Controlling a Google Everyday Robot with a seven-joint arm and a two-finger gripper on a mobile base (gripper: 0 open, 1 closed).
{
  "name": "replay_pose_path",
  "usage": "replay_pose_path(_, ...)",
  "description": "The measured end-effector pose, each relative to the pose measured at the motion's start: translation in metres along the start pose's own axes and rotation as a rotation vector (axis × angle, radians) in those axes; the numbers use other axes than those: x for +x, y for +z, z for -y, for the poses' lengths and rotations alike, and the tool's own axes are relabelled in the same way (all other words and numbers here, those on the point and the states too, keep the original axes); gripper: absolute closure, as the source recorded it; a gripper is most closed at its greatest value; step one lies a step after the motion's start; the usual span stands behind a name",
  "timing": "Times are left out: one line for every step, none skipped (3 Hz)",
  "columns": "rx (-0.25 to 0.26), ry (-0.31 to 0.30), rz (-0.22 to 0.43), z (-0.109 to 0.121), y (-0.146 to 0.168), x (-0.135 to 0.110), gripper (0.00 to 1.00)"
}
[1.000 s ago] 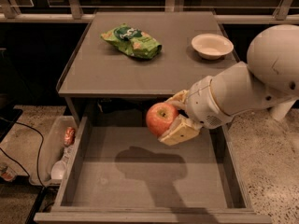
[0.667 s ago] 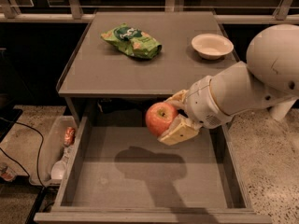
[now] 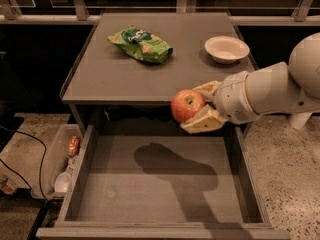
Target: Pick apple from top drawer and place on counter
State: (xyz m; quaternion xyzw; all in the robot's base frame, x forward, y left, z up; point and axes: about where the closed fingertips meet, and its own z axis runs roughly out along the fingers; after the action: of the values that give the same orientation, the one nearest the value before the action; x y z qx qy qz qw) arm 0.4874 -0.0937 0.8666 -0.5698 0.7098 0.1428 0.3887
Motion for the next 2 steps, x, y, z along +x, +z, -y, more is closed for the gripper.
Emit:
replay_pose_path(0.104,0.045,0.11,0.053,-0.011,0.003,1.0)
replay_pose_path(0.163,0.122,0.212,0.101,-0.012,0.004,1.0)
